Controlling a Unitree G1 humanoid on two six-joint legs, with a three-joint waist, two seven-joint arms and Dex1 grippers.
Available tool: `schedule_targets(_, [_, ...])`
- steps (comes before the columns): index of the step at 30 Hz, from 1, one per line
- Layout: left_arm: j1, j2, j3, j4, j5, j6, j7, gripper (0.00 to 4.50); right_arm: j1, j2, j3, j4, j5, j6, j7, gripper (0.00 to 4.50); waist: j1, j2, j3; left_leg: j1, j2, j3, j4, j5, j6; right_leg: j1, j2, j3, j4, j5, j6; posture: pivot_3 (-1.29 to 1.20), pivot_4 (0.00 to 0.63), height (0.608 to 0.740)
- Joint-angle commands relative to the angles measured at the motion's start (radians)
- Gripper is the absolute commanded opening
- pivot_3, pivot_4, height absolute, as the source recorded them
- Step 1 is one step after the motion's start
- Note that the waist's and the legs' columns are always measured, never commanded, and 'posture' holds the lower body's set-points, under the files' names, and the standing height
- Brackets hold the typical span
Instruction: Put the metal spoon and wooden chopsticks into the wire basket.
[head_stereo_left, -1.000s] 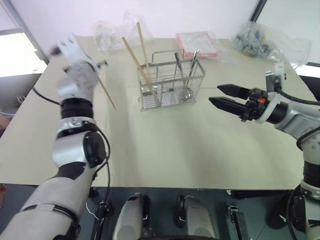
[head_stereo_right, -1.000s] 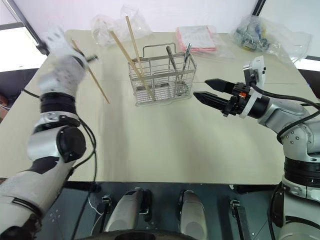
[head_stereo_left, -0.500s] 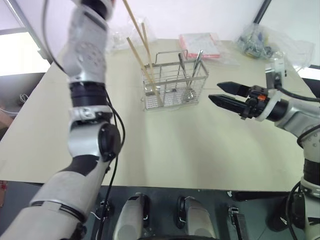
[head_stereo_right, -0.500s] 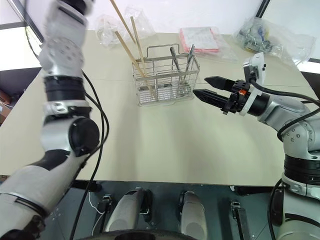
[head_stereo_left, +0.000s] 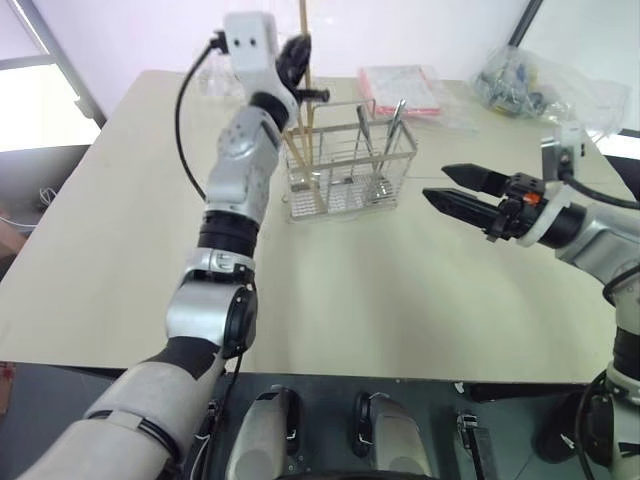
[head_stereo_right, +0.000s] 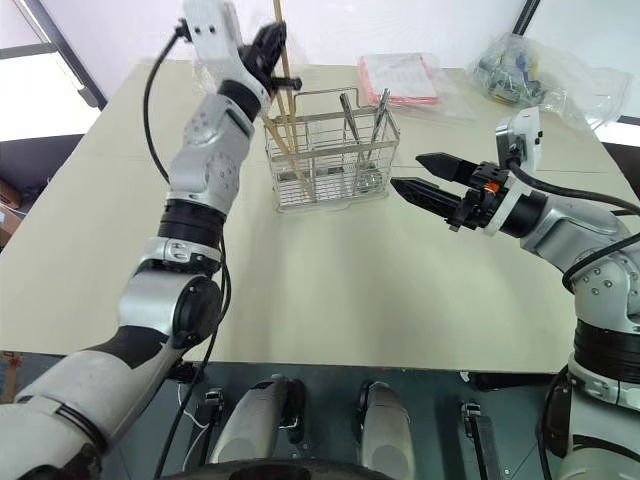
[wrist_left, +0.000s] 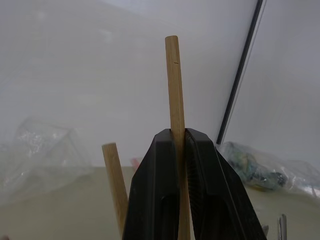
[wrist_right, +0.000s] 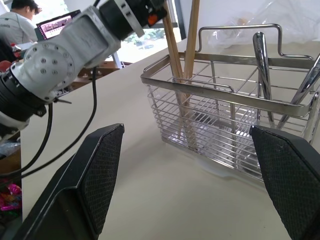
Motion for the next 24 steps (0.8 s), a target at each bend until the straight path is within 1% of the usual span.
schedule_targets(1, [0.02, -0.014, -0.011, -0.044, 0.013, -0.054, 0.0, 0.04, -0.007, -0.018, -0.036, -0.035, 0.021, -0.001, -0.01, 4.13, 0.0, 0.0, 0.0, 0.0, 0.0, 0.0, 0.0, 0.0, 0.0, 0.0, 0.0, 0.0, 0.0, 0.0, 0.0, 0.0, 0.15, 0.699])
schedule_targets(2, [0.027, -0.018, -0.012, -0.044, 0.014, -0.058, 0.0, 0.04, -0.01, -0.019, -0.035, -0.033, 0.022, -0.001, -0.011, 4.13, 0.0, 0.0, 0.0, 0.0, 0.0, 0.0, 0.0, 0.0, 0.0, 0.0, 0.0, 0.0, 0.0, 0.0, 0.0, 0.0, 0.15, 0.699])
schedule_targets(5, [0.039, -0.026, -0.015, -0.053, 0.021, -0.07, 0.002, 1.19, -0.017, -0.024, -0.031, -0.022, 0.022, -0.004, -0.01, 4.13, 0.0, 0.0, 0.0, 0.0, 0.0, 0.0, 0.0, 0.0, 0.0, 0.0, 0.0, 0.0, 0.0, 0.0, 0.0, 0.0, 0.15, 0.699])
schedule_targets(9, [0.049, -0.029, -0.016, -0.097, 0.019, -0.053, 0.001, 3.22, -0.024, -0.023, -0.022, -0.007, 0.014, -0.012, -0.004, 4.13, 0.0, 0.0, 0.0, 0.0, 0.0, 0.0, 0.0, 0.0, 0.0, 0.0, 0.0, 0.0, 0.0, 0.0, 0.0, 0.0, 0.15, 0.699])
schedule_targets(10, [0.052, -0.03, -0.014, -0.114, 0.009, -0.039, -0.003, 3.65, -0.025, -0.023, -0.02, -0.004, 0.012, -0.015, -0.002, 4.13, 0.0, 0.0, 0.0, 0.0, 0.0, 0.0, 0.0, 0.0, 0.0, 0.0, 0.0, 0.0, 0.0, 0.0, 0.0, 0.0, 0.15, 0.699])
schedule_targets(11, [0.056, -0.029, -0.009, -0.153, -0.02, -0.003, -0.021, 4.18, -0.026, -0.022, -0.016, -0.001, 0.009, -0.018, 0.001, 4.13, 0.0, 0.0, 0.0, 0.0, 0.0, 0.0, 0.0, 0.0, 0.0, 0.0, 0.0, 0.0, 0.0, 0.0, 0.0, 0.0, 0.15, 0.699])
schedule_targets(12, [0.06, -0.024, -0.003, -0.198, -0.049, 0.04, -0.038, 4.35, -0.028, -0.02, -0.013, 0.0, 0.006, -0.02, 0.001, 4.13, -0.001, 0.0, 0.0, 0.0, 0.0, 0.0, 0.0, 0.0, 0.0, 0.0, 0.0, 0.0, 0.0, 0.0, 0.0, 0.0, 0.15, 0.699])
schedule_targets(13, [0.062, -0.011, 0.004, -0.253, -0.084, 0.095, -0.054, 4.35, -0.03, -0.02, -0.009, 0.001, 0.002, -0.024, 0.003, 4.13, -0.001, 0.0, 0.0, 0.0, 0.0, 0.0, 0.0, 0.0, 0.0, 0.0, 0.0, 0.0, 0.0, 0.0, 0.0, 0.0, 0.15, 0.699])
schedule_targets(16, [0.04, 0.105, 0.034, -0.431, -0.198, 0.317, -0.116, 4.35, -0.042, -0.032, -0.002, 0.02, -0.012, -0.036, 0.023, 4.13, -0.005, 0.0, 0.0, 0.0, 0.0, -0.001, 0.0, 0.0, 0.0, 0.0, 0.0, 0.0, 0.0, 0.0, 0.0, 0.0, 0.15, 0.699])
schedule_targets(18, [0.017, 0.241, 0.037, -0.503, -0.251, 0.455, -0.204, 4.35, -0.053, -0.048, 0.004, 0.046, -0.032, -0.049, 0.047, 4.13, -0.013, 0.001, 0.0, 0.0, 0.001, 0.0, 0.0, 0.0, 0.0, -0.001, 0.001, 0.0, 0.001, 0.0, 0.0, 0.0, 0.15, 0.699])
schedule_targets(21, [0.016, 0.505, -0.003, -0.58, -0.291, 0.615, -0.414, 4.35, -0.072, -0.078, 0.019, 0.103, -0.073, -0.081, 0.097, 4.13, -0.029, 0.002, 0.0, 0.0, 0.001, 0.0, -0.001, 0.0, 0.0, -0.002, 0.001, 0.0, 0.003, -0.001, -0.001, 0.0, 0.15, 0.699])
schedule_targets(22, [0.031, 0.59, -0.025, -0.606, -0.3, 0.661, -0.488, 4.35, -0.078, -0.087, 0.024, 0.122, -0.085, -0.093, 0.113, 4.13, -0.031, 0.002, 0.0, 0.001, 0.001, 0.0, -0.001, 0.0, 0.0, -0.002, 0.001, 0.0, 0.003, -0.001, -0.001, 0.0, 0.15, 0.699])
schedule_targets(24, [0.106, 0.776, -0.066, -0.681, -0.345, 0.768, -0.669, 4.35, -0.094, -0.101, 0.034, 0.158, -0.105, -0.11, 0.143, 4.13, -0.035, 0.003, 0.0, 0.001, 0.001, 0.0, -0.001, 0.0, -0.001, -0.002, 0.001, 0.001, 0.003, -0.001, -0.001, 0.0, 0.15, 0.699])
